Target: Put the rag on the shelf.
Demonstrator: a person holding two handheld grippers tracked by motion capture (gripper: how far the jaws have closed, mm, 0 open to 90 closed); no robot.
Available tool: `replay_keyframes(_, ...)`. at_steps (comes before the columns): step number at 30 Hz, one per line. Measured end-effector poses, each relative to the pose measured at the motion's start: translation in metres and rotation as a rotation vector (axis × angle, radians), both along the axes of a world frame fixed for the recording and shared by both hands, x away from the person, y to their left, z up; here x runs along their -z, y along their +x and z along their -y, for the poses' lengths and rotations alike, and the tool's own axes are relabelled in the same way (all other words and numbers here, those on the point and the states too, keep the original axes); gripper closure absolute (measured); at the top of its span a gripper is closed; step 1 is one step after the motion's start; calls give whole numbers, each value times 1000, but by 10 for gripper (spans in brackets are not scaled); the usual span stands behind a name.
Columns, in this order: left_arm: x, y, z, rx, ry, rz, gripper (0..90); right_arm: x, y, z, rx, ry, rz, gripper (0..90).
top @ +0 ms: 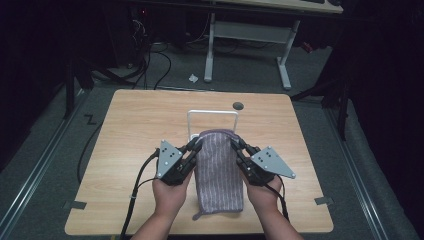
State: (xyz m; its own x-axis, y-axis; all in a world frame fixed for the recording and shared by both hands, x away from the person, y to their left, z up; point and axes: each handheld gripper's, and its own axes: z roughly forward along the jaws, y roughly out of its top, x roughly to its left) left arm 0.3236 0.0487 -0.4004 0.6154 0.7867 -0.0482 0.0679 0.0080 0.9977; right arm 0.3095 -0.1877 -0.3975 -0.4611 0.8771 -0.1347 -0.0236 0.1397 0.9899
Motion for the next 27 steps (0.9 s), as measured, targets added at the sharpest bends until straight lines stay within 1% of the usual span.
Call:
replay_keyframes(1, 0, 0, 0, 0, 0, 0, 816, 0, 0, 0, 0, 0, 0, 832)
replay_keyframes(2, -4, 0, 0, -1, 0, 12, 816, -3, 1, -1, -1, 2, 7, 832)
replay_keyframes(3, -10, 0, -1, -8, 4, 26, 817, -11, 2, -1, -4, 11, 19, 831)
replay_keyframes(4, -13, 0, -1, -9, 4, 34, 817, -13, 2, -1, -5, 11, 23, 832)
replay_keyframes(5, -21, 0, -1, -12, 4, 51, 817, -17, 2, -1, -8, 14, 27, 831)
replay_keyframes(6, -25, 1, -1, -12, 1, 57, 817, -20, 3, -1, -9, 17, 32, 831)
replay_keyframes(7, -28, 1, -2, -13, 1, 64, 817, -23, 3, -1, -9, 20, 38, 831)
replay_keyframes(8, -28, 1, -2, -13, 1, 64, 817, -23, 3, -1, -9, 20, 38, 831)
replay_keyframes(9, -31, 2, -1, -7, 1, 72, 817, -28, 6, -2, -13, 30, 45, 831)
replay_keyframes(10, -34, 3, -1, -10, 7, 79, 817, -28, 6, -2, -13, 30, 45, 831)
replay_keyframes(11, -41, 5, -2, -15, 18, 96, 817, -33, 8, -2, -14, 29, 54, 831)
replay_keyframes(12, -41, 5, -2, -15, 18, 96, 817, -36, 9, -2, -14, 32, 58, 831)
replay_keyframes(14, -47, 8, -2, -13, 25, 100, 817, -39, 11, -1, -15, 36, 61, 831)
replay_keyframes(15, -53, 12, -2, -11, 34, 106, 817, -45, 13, 1, -15, 39, 67, 831)
replay_keyframes(16, -53, 12, -2, -11, 34, 106, 817, -45, 13, 1, -15, 39, 67, 831)
replay_keyframes(17, -56, 14, -1, -11, 44, 114, 817, -51, 17, 3, -11, 40, 75, 831)
replay_keyframes(18, -58, 15, -1, -12, 51, 121, 817, -51, 17, 3, -11, 40, 75, 831)
replay_keyframes(19, -61, 17, 0, -13, 61, 128, 817, -53, 18, 3, -9, 40, 77, 831)
replay_keyframes(20, -63, 20, 1, -13, 62, 133, 817, -57, 23, 4, -4, 41, 77, 832)
replay_keyframes(21, -66, 26, 2, 0, 59, 144, 816, -59, 26, 5, 0, 40, 76, 832)
replay_keyframes(22, -66, 26, 2, 0, 59, 144, 815, -59, 26, 5, 0, 40, 76, 832)
replay_keyframes(23, -66, 31, 3, -5, 63, 154, 815, -63, 32, 6, 6, 46, 74, 832)
replay_keyframes(25, -67, 39, 3, -8, 65, 137, 815, -64, 35, 6, 7, 47, 71, 832)
replay_keyframes(27, -67, 50, 3, -19, 57, 125, 815, -67, 43, 6, 9, 51, 64, 831)
